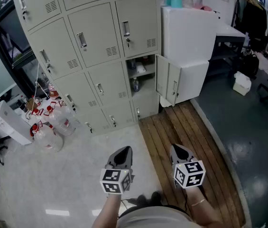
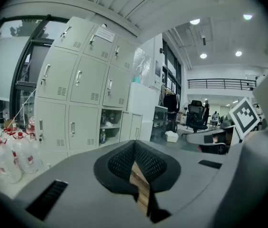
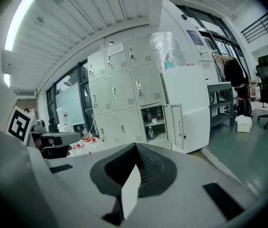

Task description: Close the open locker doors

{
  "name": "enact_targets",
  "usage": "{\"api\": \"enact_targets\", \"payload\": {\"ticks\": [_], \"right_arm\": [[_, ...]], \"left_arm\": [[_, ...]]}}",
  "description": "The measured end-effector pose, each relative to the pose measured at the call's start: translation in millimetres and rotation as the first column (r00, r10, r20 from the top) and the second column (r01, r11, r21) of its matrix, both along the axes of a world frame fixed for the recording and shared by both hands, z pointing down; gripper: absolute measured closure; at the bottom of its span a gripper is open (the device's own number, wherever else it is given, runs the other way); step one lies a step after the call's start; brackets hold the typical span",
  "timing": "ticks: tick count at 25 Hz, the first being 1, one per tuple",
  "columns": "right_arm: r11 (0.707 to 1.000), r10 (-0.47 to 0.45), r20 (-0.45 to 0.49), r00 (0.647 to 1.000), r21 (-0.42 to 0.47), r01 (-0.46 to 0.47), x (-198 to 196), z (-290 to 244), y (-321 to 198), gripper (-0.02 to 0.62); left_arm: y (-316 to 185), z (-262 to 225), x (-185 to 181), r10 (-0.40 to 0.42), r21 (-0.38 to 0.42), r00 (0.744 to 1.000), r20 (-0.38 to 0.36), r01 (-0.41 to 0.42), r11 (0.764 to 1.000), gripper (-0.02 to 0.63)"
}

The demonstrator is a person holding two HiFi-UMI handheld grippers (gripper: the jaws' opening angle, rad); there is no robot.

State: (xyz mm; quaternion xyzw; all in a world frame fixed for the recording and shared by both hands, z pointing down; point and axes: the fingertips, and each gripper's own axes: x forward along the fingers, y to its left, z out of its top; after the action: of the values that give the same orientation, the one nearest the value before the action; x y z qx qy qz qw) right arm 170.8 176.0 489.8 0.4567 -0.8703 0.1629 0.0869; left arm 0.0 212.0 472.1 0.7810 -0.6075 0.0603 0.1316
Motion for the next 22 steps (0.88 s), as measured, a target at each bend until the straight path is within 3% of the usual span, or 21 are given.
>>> {"api": "enact_targets", "payload": {"ticks": [14,22], "right_arm": [[0.999,-0.046,0.056,0.997,-0.006,0.046,-11,3,-46,0.591],[0.999,-0.044,0.074,0.996,-0.013,0.045,-47,10,-127,0.588]], "left_arm": [[-35,3,-5,-0.038,0.009,0.999,0.013,0.038,0.999,0.586],[-119,19,-36,-0.039,-0.008,0.999,-0.008,0.039,0.999,0.586]]}}
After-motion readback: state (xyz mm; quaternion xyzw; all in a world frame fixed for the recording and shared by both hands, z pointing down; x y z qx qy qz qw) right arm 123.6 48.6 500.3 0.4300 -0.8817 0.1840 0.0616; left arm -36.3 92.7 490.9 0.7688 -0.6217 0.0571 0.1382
